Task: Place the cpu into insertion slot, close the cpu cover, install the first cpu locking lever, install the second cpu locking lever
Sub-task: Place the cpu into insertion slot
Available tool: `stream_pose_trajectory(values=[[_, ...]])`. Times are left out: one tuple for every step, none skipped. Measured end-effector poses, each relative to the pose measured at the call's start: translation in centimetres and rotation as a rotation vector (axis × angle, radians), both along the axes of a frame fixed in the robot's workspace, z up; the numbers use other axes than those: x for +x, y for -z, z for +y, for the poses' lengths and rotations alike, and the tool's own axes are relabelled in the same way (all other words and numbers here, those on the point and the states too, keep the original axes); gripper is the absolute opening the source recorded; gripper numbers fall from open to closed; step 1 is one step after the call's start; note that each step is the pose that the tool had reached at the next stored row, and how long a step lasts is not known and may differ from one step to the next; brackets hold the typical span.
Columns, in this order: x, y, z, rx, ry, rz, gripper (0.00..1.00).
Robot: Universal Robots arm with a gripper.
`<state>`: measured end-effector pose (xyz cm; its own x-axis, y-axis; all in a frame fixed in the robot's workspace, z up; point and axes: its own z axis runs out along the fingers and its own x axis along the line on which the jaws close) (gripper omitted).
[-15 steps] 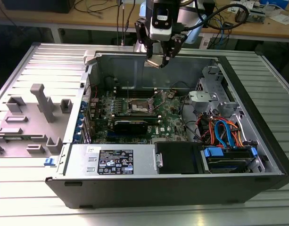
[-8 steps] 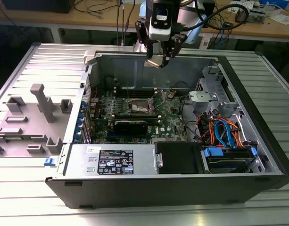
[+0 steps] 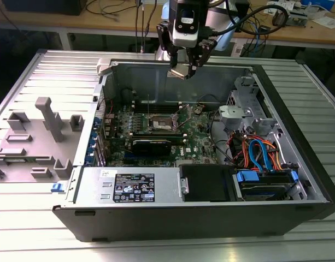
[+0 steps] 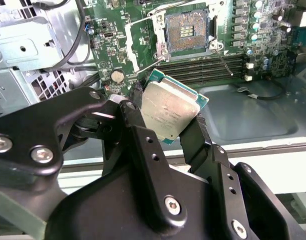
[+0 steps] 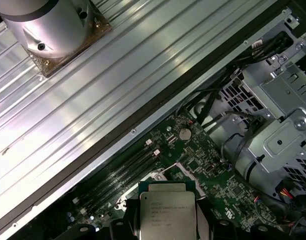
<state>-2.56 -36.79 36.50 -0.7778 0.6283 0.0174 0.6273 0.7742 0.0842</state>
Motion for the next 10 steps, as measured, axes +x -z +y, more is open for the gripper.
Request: stream_pose_trajectory(values=[[0.0,0.01,0.0,0.0,0.005,0.0,0.54],[0.0,0.0,0.0,-0.0001,0.014,0.0001,0.54],[0.0,0.01,0.0,0.0,0.02,0.0001,0.54],[0.0,0.02,0.0,-0.0001,0.028,0.0,0.54],[0.0,0.03,0.0,0.0,0.035,0.0,0.54],[0.0,0.04,0.0,0.0,0.044,0.0,0.54],[0.0,0.04,0.0,0.0,0.052,0.0,0.54],[0.0,0.05,0.0,0.0,0.059,0.0,0.54],[0.0,0.05,0.0,-0.0001,0.067,0.0001,0.54],[0.0,0.06,0.0,-0.0001,0.074,0.0,0.54]])
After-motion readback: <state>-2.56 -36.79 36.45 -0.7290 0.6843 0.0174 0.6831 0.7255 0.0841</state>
